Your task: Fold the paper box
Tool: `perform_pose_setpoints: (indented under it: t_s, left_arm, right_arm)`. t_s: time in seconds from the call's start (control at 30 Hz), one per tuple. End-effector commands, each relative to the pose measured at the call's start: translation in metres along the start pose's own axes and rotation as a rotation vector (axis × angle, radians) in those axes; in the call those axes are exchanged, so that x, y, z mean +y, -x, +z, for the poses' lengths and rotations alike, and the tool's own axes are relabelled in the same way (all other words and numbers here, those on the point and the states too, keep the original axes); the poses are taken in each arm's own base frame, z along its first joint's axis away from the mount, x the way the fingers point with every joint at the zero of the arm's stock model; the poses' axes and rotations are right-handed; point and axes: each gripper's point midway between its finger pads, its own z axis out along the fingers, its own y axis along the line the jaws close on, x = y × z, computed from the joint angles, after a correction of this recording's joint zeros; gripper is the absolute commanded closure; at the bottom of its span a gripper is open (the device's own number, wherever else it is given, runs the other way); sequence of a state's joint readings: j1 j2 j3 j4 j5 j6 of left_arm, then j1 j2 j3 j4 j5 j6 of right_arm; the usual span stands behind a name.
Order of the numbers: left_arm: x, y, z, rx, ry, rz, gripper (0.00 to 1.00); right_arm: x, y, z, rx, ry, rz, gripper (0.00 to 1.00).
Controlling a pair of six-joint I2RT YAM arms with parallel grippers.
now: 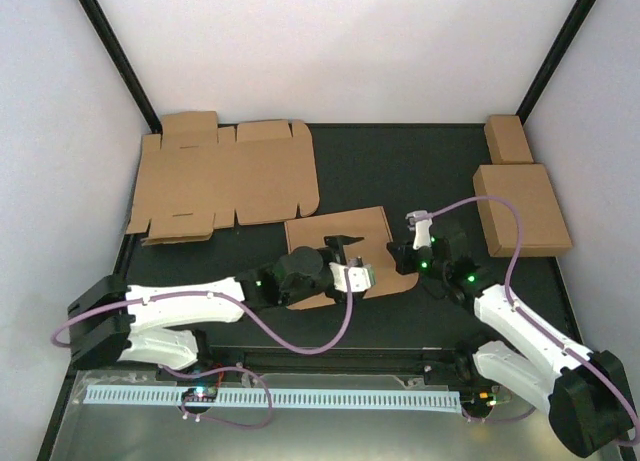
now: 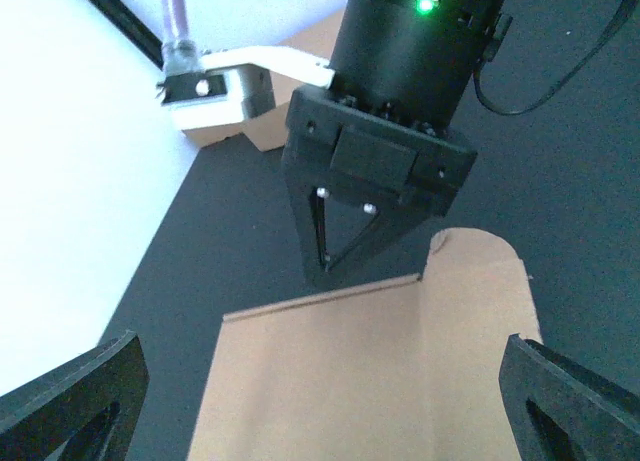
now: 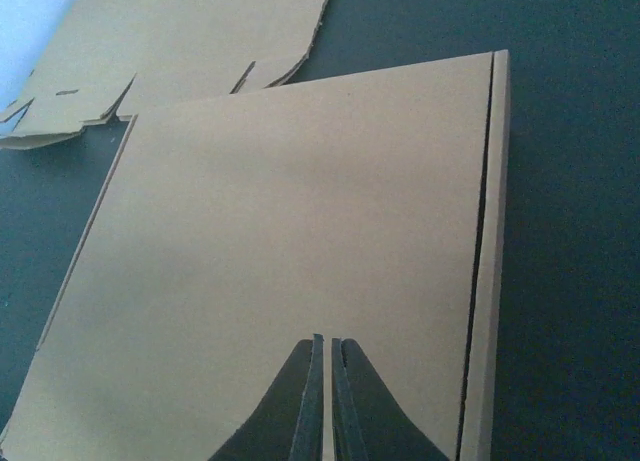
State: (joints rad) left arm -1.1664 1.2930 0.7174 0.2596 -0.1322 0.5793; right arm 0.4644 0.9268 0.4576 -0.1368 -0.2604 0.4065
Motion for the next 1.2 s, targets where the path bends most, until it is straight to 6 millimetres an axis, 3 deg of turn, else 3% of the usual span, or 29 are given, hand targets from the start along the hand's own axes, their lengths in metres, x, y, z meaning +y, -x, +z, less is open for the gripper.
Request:
perform_pose_setpoints:
  t_s: [0.0,0.2,0.27,0.37,0.47,0.63,0.8,1.0,1.17]
  left_arm:
    - [0.005,-0.013,-0.021,0.037,0.024,-0.152,0.01]
    - [0.016,-0.031,-0.055,0.066,0.091,-0.424,0.01]
    - [0.025,-0.05,-0.066,0.127,0.151,-0.579,0.01]
    - [0.034,-0.082,-0.081,0.224,0.195,-0.819,0.01]
    - [0.033,-0.1,-0.095,0.259,0.208,-0.939,0.01]
    - [0.036,-0.135,-0.113,0.307,0.272,-1.133,0.01]
    - [0.036,-0.158,-0.121,0.326,0.303,-1.256,0.01]
    - [0.04,-0.189,-0.131,0.378,0.365,-1.366,0.01]
    - [0.039,-0.203,-0.13,0.405,0.351,-1.432,0.01]
  right_arm:
    - [-0.004,-0.003,-0.002,0.005,-0.025,-0.006,0.96]
    - [-0.006,-0.008,-0.007,0.032,-0.043,0.002,0.88]
    - [-0.009,-0.01,-0.01,0.036,-0.061,0.004,0.81]
    - [-0.014,-0.011,-0.012,0.037,-0.09,0.01,0.68]
    - [-0.017,-0.009,-0.012,0.032,-0.113,0.019,0.51]
    - [-0.019,0.001,-0.008,0.016,-0.13,0.037,0.15]
    - [-0.021,-0.004,0.01,0.097,-0.134,0.065,0.12]
    - [-0.015,-0.029,0.032,0.192,-0.052,0.122,0.12]
    - [-0.001,-0.056,0.031,0.246,0.051,0.184,0.19]
